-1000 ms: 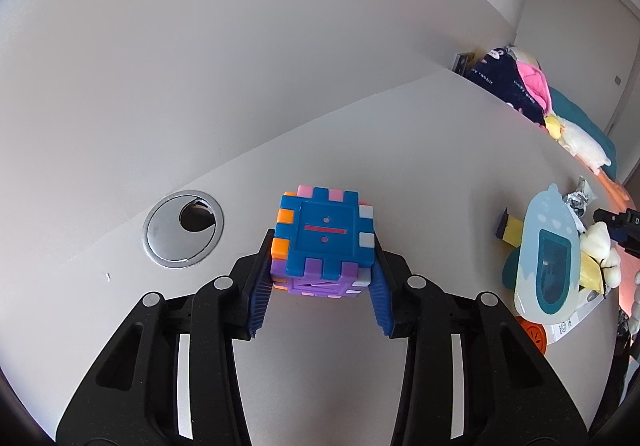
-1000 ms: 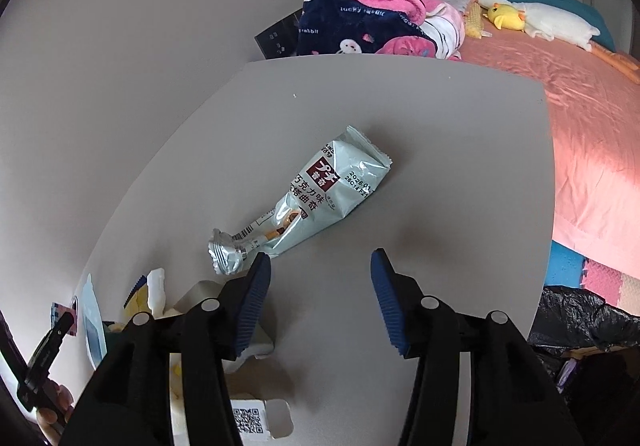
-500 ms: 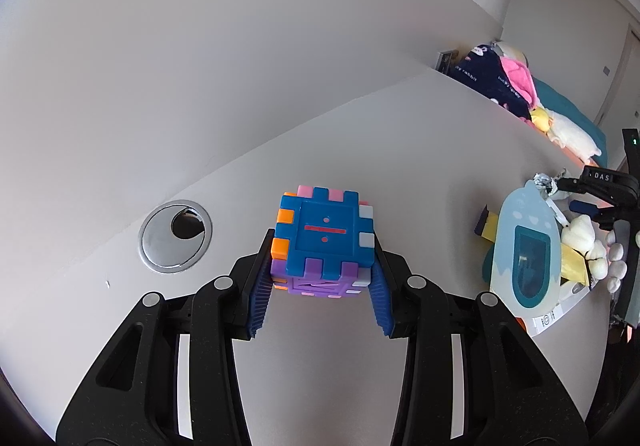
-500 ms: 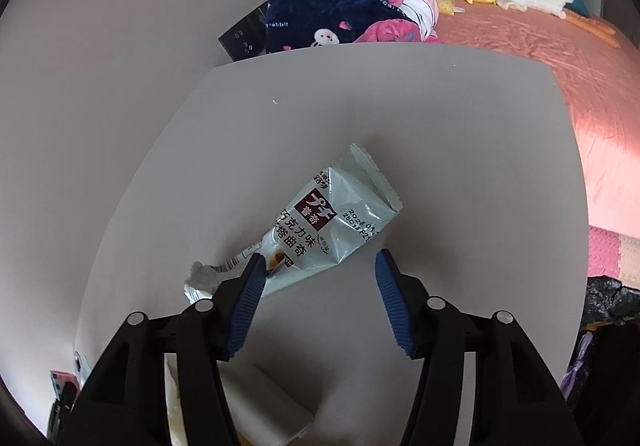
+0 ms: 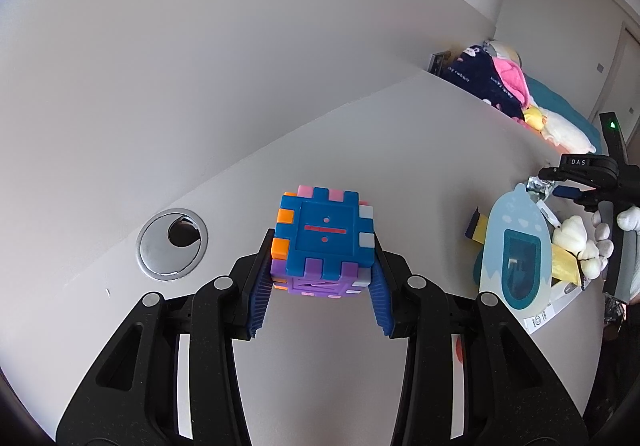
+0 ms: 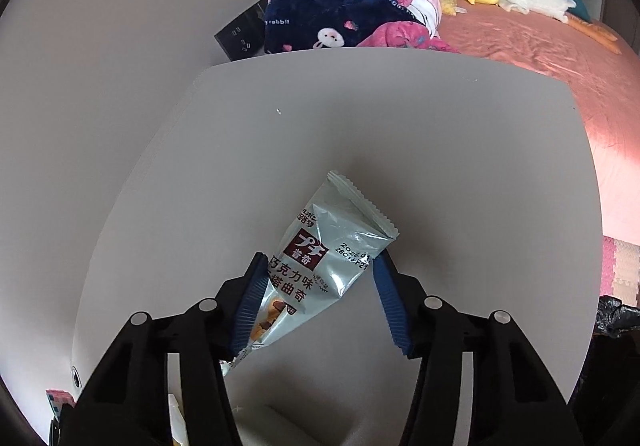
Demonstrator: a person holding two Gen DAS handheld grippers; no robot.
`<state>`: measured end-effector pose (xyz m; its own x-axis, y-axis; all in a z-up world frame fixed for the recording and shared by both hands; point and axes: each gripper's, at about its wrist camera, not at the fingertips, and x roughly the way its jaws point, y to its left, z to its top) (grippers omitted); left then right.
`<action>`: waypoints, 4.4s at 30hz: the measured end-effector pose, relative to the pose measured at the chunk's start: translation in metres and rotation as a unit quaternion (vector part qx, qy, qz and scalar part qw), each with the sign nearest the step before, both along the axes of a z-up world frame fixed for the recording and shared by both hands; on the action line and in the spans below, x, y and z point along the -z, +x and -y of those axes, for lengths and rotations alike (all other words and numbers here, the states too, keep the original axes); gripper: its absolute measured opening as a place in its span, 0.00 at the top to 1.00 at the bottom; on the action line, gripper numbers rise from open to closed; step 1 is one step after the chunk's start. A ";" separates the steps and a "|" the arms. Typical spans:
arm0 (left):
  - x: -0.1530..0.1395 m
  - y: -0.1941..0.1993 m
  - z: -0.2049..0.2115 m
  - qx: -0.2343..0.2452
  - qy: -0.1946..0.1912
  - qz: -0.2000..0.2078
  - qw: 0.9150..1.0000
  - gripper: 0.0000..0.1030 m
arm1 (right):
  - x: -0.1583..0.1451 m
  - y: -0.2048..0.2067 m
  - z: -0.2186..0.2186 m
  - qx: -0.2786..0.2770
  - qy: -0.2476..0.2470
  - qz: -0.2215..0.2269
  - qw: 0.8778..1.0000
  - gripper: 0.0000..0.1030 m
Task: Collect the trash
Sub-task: 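Lift the cube with the left tool while the right tool lifts the wrapper, then carry the cube and wrapper over the black bin and open both tools, then move both tools back over the desk toward the remaining items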
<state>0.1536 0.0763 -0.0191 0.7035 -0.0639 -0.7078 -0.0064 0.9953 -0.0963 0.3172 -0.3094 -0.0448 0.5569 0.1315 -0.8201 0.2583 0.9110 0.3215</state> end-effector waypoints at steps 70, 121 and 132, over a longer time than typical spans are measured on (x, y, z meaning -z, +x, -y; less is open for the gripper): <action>-0.017 -0.114 0.265 0.259 -0.070 -0.005 0.963 0.60 | -0.071 -0.321 0.143 0.054 -0.079 0.120 0.988 0.92; 0.015 -0.135 0.317 0.361 -0.085 -0.065 0.927 0.06 | -0.052 -0.346 0.155 0.108 -0.108 0.118 0.981 0.18; 0.016 -0.116 0.268 0.303 -0.069 -0.059 0.949 0.06 | -0.045 -0.314 0.108 0.041 -0.113 0.122 0.985 0.18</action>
